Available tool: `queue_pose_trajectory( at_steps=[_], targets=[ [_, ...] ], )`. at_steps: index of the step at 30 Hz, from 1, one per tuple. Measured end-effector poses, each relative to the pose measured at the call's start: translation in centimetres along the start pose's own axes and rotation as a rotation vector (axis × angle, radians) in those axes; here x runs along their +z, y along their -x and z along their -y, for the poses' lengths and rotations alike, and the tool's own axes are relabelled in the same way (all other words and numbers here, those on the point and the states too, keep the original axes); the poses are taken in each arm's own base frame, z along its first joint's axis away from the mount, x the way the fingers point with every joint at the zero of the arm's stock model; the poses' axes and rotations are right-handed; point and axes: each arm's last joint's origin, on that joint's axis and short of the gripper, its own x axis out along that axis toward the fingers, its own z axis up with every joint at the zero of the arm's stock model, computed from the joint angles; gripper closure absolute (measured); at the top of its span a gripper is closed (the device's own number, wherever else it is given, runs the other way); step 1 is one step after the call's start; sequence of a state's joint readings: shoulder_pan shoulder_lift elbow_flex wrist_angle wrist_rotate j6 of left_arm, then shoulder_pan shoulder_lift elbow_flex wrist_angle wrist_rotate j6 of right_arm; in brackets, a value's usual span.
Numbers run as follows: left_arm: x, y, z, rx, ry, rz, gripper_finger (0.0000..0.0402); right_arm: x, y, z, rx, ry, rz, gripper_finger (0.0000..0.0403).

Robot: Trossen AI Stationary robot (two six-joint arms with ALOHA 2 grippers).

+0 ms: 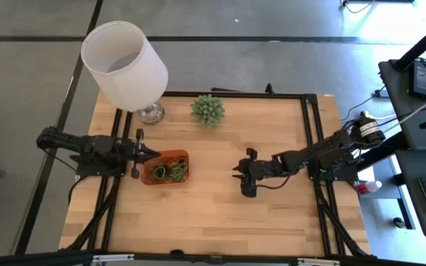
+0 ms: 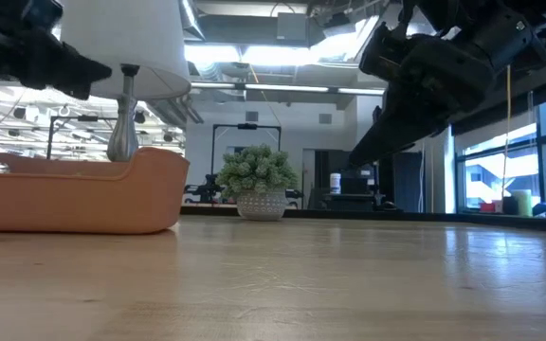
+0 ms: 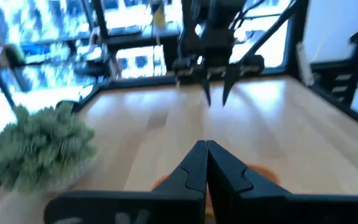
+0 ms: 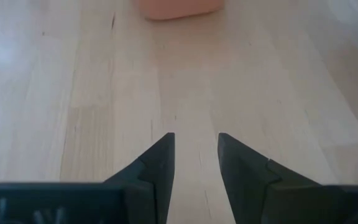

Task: Pick and place rubber bands into bin
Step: Return to Home Position

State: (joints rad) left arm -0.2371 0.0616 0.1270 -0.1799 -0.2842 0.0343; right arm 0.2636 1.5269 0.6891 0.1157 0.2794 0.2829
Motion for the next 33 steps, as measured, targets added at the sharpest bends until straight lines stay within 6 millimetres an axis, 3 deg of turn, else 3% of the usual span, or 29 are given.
queue_pose_trajectory(
  at_steps=[14, 33],
  targets=[
    [-1.2, -0.3, -0.5, 0.001, -0.073, 0.046, 0.0401, 0.2, 0.0, -0.1, 0.006, -0.005, 0.019, 0.0276],
    [-1.4, -0.4, -1.6, 0.027, -0.092, 0.040, 0.0400, 0.3, 0.0, 0.0, -0.006, -0.011, 0.035, 0.0276]
  ],
)
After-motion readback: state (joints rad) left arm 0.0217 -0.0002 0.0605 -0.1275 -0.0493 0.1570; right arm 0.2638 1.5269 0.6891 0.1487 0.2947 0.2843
